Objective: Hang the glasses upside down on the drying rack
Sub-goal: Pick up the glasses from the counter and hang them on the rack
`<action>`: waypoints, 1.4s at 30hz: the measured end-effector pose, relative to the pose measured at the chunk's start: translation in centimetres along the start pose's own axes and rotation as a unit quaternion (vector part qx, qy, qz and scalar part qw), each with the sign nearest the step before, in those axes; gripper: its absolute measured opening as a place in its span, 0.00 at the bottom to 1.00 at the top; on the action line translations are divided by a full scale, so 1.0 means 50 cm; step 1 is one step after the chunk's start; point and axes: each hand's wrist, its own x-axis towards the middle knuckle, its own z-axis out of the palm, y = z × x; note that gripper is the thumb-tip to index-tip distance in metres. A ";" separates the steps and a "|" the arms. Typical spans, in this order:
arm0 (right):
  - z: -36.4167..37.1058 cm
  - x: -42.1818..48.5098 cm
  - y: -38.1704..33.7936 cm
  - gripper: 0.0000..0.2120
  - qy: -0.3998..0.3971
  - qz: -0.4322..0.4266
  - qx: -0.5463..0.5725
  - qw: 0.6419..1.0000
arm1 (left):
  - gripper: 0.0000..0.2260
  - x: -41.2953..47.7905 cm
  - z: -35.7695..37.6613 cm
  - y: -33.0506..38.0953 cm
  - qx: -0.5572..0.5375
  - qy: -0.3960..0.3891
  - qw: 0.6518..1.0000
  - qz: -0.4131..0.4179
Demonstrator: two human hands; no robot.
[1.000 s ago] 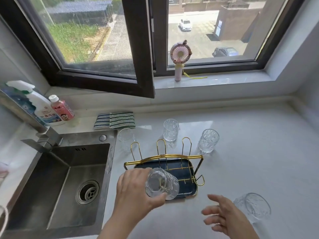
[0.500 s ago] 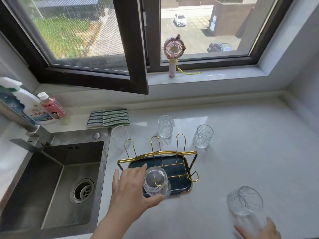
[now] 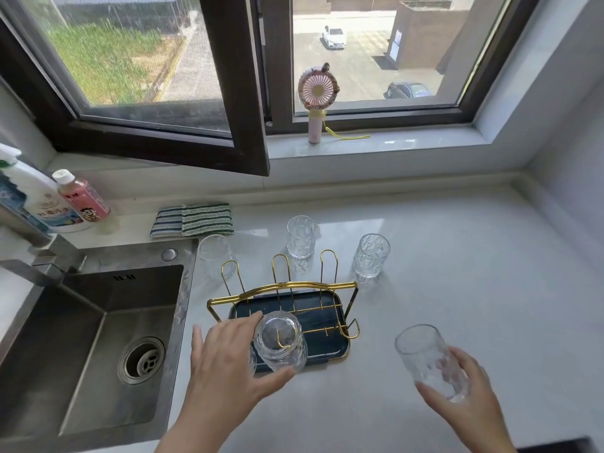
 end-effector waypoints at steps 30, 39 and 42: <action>0.105 0.127 -0.142 0.16 -0.091 -0.093 0.026 0.991 | 0.36 -0.013 -0.005 -0.040 -0.107 0.067 0.989 -0.079; 0.171 0.391 -0.125 0.55 -0.107 0.029 -0.038 0.993 | 0.35 -0.005 -0.019 -0.035 -0.130 0.087 0.977 -0.143; 0.207 0.416 -0.128 0.48 -0.083 -0.028 -0.029 0.996 | 0.33 -0.012 -0.025 -0.036 -0.150 0.117 0.966 -0.174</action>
